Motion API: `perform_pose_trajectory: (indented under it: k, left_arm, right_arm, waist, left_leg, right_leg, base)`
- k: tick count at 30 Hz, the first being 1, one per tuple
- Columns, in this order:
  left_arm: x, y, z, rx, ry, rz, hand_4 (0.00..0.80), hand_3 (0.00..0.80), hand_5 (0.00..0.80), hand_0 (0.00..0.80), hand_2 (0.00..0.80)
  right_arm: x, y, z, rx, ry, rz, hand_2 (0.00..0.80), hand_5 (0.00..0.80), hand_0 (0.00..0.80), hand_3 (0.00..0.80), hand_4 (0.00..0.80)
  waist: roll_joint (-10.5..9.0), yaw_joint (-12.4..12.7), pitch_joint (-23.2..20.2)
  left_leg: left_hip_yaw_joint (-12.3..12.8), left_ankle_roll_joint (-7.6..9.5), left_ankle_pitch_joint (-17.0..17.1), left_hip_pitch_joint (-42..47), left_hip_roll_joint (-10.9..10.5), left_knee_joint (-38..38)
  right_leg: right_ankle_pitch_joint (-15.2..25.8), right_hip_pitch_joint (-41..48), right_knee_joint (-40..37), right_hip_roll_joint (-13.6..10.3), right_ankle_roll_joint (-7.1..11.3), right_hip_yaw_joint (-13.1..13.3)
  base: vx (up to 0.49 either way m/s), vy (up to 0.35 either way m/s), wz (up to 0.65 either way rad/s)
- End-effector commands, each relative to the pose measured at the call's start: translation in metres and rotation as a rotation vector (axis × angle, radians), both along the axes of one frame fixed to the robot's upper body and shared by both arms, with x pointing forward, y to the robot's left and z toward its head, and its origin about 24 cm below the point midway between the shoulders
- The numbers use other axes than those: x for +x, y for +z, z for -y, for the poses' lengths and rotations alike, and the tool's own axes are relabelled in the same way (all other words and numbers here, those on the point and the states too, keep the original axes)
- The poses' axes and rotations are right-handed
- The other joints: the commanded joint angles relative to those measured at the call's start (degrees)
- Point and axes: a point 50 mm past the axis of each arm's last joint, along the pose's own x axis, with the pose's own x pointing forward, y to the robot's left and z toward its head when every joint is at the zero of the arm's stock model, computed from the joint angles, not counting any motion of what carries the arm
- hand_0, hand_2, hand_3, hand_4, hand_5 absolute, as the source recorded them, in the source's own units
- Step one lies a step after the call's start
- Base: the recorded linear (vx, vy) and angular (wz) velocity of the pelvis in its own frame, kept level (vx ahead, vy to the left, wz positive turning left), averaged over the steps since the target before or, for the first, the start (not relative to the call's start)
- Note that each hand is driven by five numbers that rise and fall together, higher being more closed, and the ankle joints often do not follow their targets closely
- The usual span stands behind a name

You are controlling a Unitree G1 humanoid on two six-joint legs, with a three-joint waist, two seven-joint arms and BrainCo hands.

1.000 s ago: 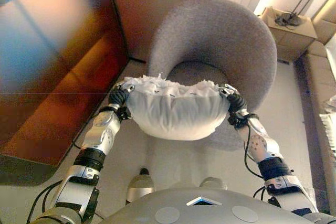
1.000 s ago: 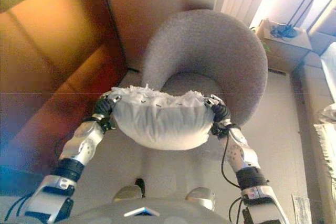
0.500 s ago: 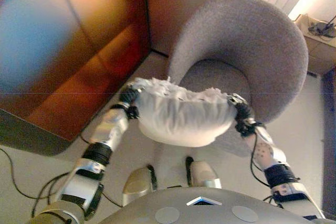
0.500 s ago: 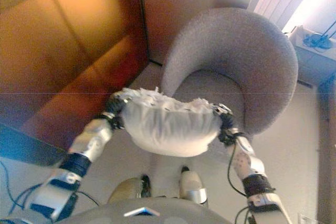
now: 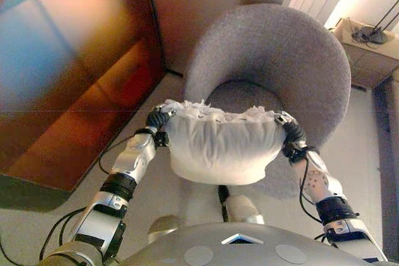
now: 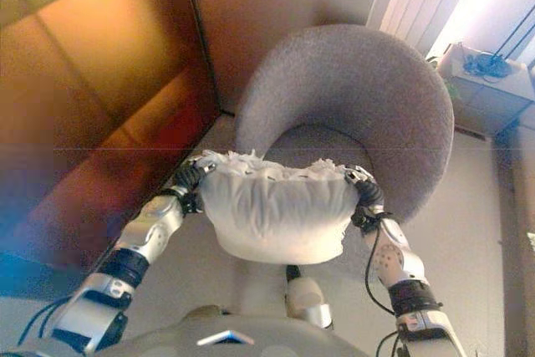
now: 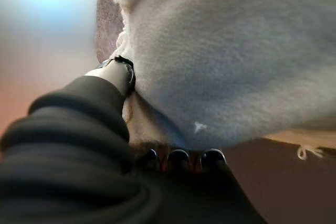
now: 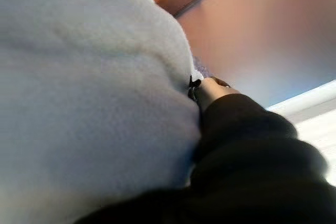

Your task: Pick up the cushion and take it to the sofa

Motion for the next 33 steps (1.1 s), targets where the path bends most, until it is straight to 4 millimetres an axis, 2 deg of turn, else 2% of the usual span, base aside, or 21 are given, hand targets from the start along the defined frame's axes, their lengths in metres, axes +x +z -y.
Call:
perform_pose_trajectory:
  k: [1,3,5,6,7,9,13,17,21,24,27,29,33]
  left_arm:
    - [0.029,0.057,0.033,-0.118,-0.097,0.257,0.8,0.8,0.8,0.8,0.8]
    - [0.031,0.059,0.038,-0.133,-0.108,0.258,0.8,0.8,0.8,0.8,0.8]
    - [0.033,0.061,0.044,-0.136,-0.119,0.263,0.8,0.8,0.8,0.8,0.8]
    - [0.033,0.061,0.046,-0.136,-0.12,0.262,0.8,0.8,0.8,0.8,0.8]
    - [0.038,0.066,0.055,-0.131,-0.138,0.267,0.8,0.8,0.8,0.8,0.8]
    - [0.044,0.073,0.064,-0.126,-0.149,0.27,0.8,0.8,0.8,0.8,0.8]
    - [0.052,0.082,0.078,-0.129,-0.174,0.278,0.8,0.8,0.8,0.8,0.8]
    - [0.053,0.091,0.093,-0.16,-0.212,0.281,0.8,0.8,0.8,0.8,0.8]
    - [0.053,0.095,0.105,-0.164,-0.232,0.28,0.8,0.8,0.8,0.8,0.8]
    - [0.054,0.092,0.108,-0.151,-0.219,0.247,0.8,0.8,0.8,0.8,0.8]
    - [0.056,0.093,0.111,-0.109,-0.225,0.249,0.8,0.8,0.8,0.8,0.8]
    - [0.06,0.101,0.112,-0.07,-0.24,0.285,0.8,0.8,0.8,0.8,0.8]
    - [0.075,0.129,0.106,-0.034,-0.245,0.38,0.8,0.8,0.8,0.8,0.8]
  right_arm:
    - [0.039,0.053,-0.016,0.01,0.073,0.25,0.8,0.8,0.8,0.8,0.8]
    - [0.038,0.054,-0.011,-0.004,0.058,0.258,0.8,0.8,0.8,0.8,0.8]
    - [0.037,0.057,-0.005,-0.008,0.044,0.27,0.8,0.8,0.8,0.8,0.8]
    - [0.037,0.058,-0.003,-0.006,0.038,0.271,0.8,0.8,0.8,0.8,0.8]
    - [0.04,0.063,0.003,-0.005,0.01,0.282,0.8,0.8,0.8,0.8,0.8]
    - [0.047,0.07,0.006,0.004,-0.009,0.294,0.8,0.8,0.8,0.8,0.8]
    - [0.06,0.085,0.007,0.014,-0.038,0.31,0.8,0.8,0.8,0.8,0.8]
    - [0.06,0.089,0.011,-0.008,-0.045,0.33,0.8,0.8,0.8,0.8,0.8]
    - [0.06,0.088,0.015,-0.038,-0.026,0.319,0.8,0.8,0.8,0.8,0.8]
    - [0.063,0.084,0.018,-0.003,-0.029,0.29,0.8,0.8,0.8,0.8,0.8]
    - [0.071,0.089,0.016,-0.01,-0.044,0.296,0.8,0.8,0.8,0.8,0.8]
    - [0.079,0.1,0.013,-0.009,-0.062,0.333,0.8,0.8,0.8,0.8,0.8]
    - [0.099,0.137,-0.001,0.013,-0.077,0.448,0.8,0.8,0.8,0.8,0.8]
  waist:
    - [-1.83,-1.2,-2.1]
    - [-1.67,-1.6,-2.0]
    - [-1.38,-1.6,-1.4]
    - [-1.36,-1.5,-1.1]
    - [-2.1,-1.7,-0.9]
    - [-2.02,-1.7,-0.6]
    - [-0.93,-2.6,-0.5]
    - [-0.4,-3.4,-0.3]
    - [-0.68,-3.4,0.0]
    - [-1.58,-2.6,0.9]
    - [-2.21,-1.5,1.9]
    - [-2.67,-0.8,3.5]
    - [-3.28,-0.2,8.4]
  left_leg:
    - [4.5,2.12,6.0,1.2,0.1,7.0]
    - [6.8,1.51,7.6,0.3,2.6,4.5]
    - [6.7,1.21,8.7,-0.2,2.9,-2.1]
    - [6.5,1.0,9.3,-0.7,3.0,-2.6]
    - [7.4,0.93,7.9,-1.0,3.4,-2.8]
    - [7.3,0.9,7.9,-0.7,3.1,-6.2]
    - [9.1,0.91,9.2,0.9,2.7,-10.6]
    - [9.8,1.31,9.6,1.3,2.3,-12.4]
    - [10.1,1.71,9.2,1.4,2.1,-12.0]
    - [10.1,1.91,8.6,0.3,2.7,-10.2]
    - [9.0,1.87,8.8,-2.0,3.3,-8.9]
    - [7.9,1.74,8.9,-5.0,4.0,-7.2]
    - [5.2,1.34,9.4,-11.9,5.1,-2.7]
  right_leg:
    - [0.7,-1.3,1.3,-2.5,3.0,1.1]
    - [-0.1,-0.3,1.2,-2.4,2.79,-0.4]
    - [-1.0,1.3,0.6,-2.4,3.34,-1.5]
    - [-1.3,1.7,0.6,-2.5,3.45,-1.9]
    - [-1.0,2.1,-0.3,-3.8,3.83,-3.3]
    - [-0.9,2.2,-0.9,-4.1,4.61,-3.7]
    - [-1.0,1.6,-0.8,-4.4,5.93,-3.9]
    - [-1.4,1.0,-0.2,-4.5,6.48,-3.8]
    - [-1.4,0.5,0.3,-4.7,6.93,-3.4]
    - [-1.1,0.3,0.8,-4.9,7.28,-3.4]
    - [-1.2,-0.3,1.2,-4.7,7.25,-3.7]
    - [-1.4,-1.9,2.2,-4.7,7.11,-4.0]
    - [-2.2,-6.9,6.7,-4.6,6.16,-4.5]
  base:
    - [0.068,-0.063,-0.04]
    - [0.068,0.029,0.1]
    - [0.061,0.074,0.41]
    - [0.011,0.017,0.48]
    - [-0.012,-0.002,0.32]
    - [-0.006,0.002,0.19]
    - [0.037,0.018,0.18]
    - [0.027,-0.006,-0.01]
    - [0.076,-0.073,-0.04]
    - [0.114,-0.166,-0.03]
    - [0.035,-0.17,-0.01]
    - [-0.121,-0.182,0.04]
    - [-0.166,-0.132,0.14]
